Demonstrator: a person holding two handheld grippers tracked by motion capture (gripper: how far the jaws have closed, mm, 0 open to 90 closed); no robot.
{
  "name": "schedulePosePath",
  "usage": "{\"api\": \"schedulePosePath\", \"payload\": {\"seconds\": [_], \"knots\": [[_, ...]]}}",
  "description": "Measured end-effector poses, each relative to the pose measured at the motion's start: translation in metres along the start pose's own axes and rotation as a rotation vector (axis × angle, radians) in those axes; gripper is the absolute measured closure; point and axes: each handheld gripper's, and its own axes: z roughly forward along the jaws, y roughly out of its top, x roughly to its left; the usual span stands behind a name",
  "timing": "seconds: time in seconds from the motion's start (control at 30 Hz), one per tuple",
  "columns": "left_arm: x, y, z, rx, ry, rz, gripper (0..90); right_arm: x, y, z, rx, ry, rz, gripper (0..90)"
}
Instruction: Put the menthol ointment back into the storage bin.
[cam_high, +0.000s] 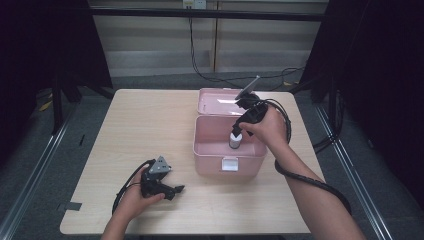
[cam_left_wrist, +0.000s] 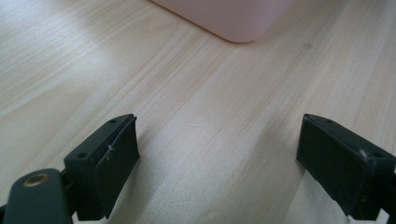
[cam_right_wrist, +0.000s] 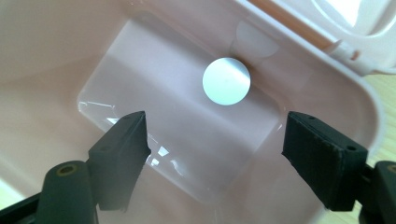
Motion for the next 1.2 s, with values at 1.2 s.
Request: {"api": "schedulePosePath", "payload": {"seconds": [1.2], "knots": [[-0.001, 0.0, 0.0, 0.003, 0.008, 0.004, 12.2, -0.016, -0.048, -0.061, -0.035, 0.05, -0.096, 16.3]]}}
